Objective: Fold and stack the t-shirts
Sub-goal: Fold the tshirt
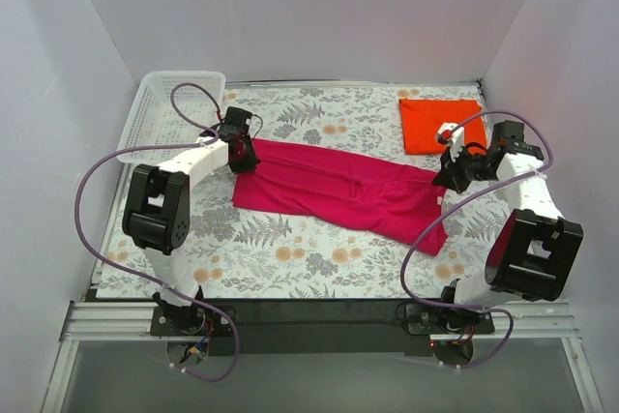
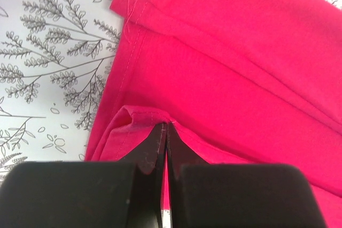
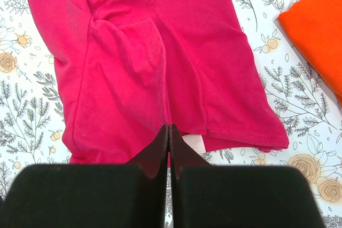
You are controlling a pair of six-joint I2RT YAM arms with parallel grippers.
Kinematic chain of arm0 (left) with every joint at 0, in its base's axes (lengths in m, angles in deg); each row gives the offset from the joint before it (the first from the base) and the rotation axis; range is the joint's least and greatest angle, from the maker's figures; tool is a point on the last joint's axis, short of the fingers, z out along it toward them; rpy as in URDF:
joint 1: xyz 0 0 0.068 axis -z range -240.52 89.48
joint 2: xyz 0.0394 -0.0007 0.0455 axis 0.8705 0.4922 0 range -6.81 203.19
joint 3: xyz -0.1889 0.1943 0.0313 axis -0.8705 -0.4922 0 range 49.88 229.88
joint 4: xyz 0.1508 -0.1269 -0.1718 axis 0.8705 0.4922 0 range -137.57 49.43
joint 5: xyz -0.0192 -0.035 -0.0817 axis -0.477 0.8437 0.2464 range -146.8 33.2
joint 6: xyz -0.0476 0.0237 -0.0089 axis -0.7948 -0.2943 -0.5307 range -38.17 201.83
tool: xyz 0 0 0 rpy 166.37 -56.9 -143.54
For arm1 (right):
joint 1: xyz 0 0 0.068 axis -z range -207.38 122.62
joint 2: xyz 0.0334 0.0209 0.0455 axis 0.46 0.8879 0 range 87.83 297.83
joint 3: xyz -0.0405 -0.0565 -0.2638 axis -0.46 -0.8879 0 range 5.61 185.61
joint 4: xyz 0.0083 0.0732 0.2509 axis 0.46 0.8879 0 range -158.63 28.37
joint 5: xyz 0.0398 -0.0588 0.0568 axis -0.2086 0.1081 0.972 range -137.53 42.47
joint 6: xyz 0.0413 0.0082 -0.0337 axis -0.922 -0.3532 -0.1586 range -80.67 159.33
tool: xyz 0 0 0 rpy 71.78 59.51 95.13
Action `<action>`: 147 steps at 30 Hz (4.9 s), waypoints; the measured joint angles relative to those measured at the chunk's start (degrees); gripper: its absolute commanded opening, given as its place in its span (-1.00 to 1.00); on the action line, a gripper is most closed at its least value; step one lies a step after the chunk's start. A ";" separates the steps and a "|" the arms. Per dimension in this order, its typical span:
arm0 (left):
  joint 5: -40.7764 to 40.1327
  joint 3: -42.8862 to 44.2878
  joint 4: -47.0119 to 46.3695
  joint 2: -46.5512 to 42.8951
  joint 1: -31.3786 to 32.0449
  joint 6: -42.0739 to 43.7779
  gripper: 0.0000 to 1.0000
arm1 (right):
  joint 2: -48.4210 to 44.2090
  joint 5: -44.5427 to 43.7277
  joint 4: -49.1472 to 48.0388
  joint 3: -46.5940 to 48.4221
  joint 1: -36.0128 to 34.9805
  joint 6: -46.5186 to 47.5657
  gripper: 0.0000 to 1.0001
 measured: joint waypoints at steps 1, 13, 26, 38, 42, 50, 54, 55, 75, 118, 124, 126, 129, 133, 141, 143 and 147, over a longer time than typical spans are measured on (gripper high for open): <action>-0.26 0.22 -0.20 0.17 0.09 0.07 -1.00 | 0.00 0.00 0.00 0.00 -0.07 -0.04 -0.97; -2.51 0.66 -0.63 2.75 0.55 0.92 -1.00 | 1.68 -0.04 0.02 3.67 -1.46 -1.44 -0.97; -4.04 0.66 -0.70 2.93 0.94 1.40 -1.00 | 7.48 -1.79 -0.94 10.43 -5.57 -4.63 -0.97; -4.42 0.66 -0.70 2.93 0.94 1.75 -1.00 | 10.69 -6.14 -4.22 13.70 -8.31 -10.05 -0.97; -4.44 0.66 -0.72 2.93 0.94 1.75 -1.00 | 12.11 -6.47 -4.57 15.80 -8.70 -10.91 -0.97; -4.44 0.66 -0.79 2.93 0.94 1.75 -1.00 | 13.18 -6.93 -5.16 16.50 -10.73 -11.50 -0.97; -4.44 0.66 -0.81 2.95 0.94 1.75 -1.00 | 15.04 -7.82 -5.31 16.65 -11.52 -11.72 -0.97; -4.44 0.66 -0.81 2.95 0.94 1.75 -1.00 | 15.74 -8.13 -5.31 17.00 -11.78 -11.82 -0.97; -4.42 0.72 -0.81 3.02 0.94 1.84 -0.33 | 19.71 -16.15 -8.68 18.67 -12.74 -15.87 -0.06; 9.81 -26.34 -5.66 -18.69 -8.74 -13.40 0.00 | -3.87 -18.86 7.89 -13.90 -2.14 0.96 -0.07; 9.64 -25.16 -6.73 -14.93 -8.74 -14.86 -0.85 | -3.85 -18.16 7.87 -15.02 -2.14 1.92 -0.26; 9.84 -25.09 -6.93 -14.32 -8.74 -14.88 -1.00 | -3.80 -17.99 7.89 -15.19 -2.14 2.21 -0.44; 9.46 -24.90 -6.91 -14.43 -8.74 -14.40 -1.00 | -3.48 -17.86 7.87 -15.23 -2.14 2.80 -0.69; 7.50 -24.90 -6.43 -16.02 -8.74 -13.84 -1.00 | -3.34 -17.90 7.89 -15.52 -2.14 3.26 -0.89; 4.11 -24.90 -5.35 -20.11 -8.74 -12.90 -1.00 | -5.31 -21.38 8.02 -15.45 2.23 4.17 -0.97; 3.63 -24.90 -4.98 -20.37 -8.74 -12.79 -1.00 | -5.95 -22.62 8.11 -15.34 4.17 5.14 -0.97; 3.41 -24.92 -4.04 -20.72 -8.85 -12.74 -1.00 | -6.21 -23.89 8.94 -15.13 7.67 7.74 -0.97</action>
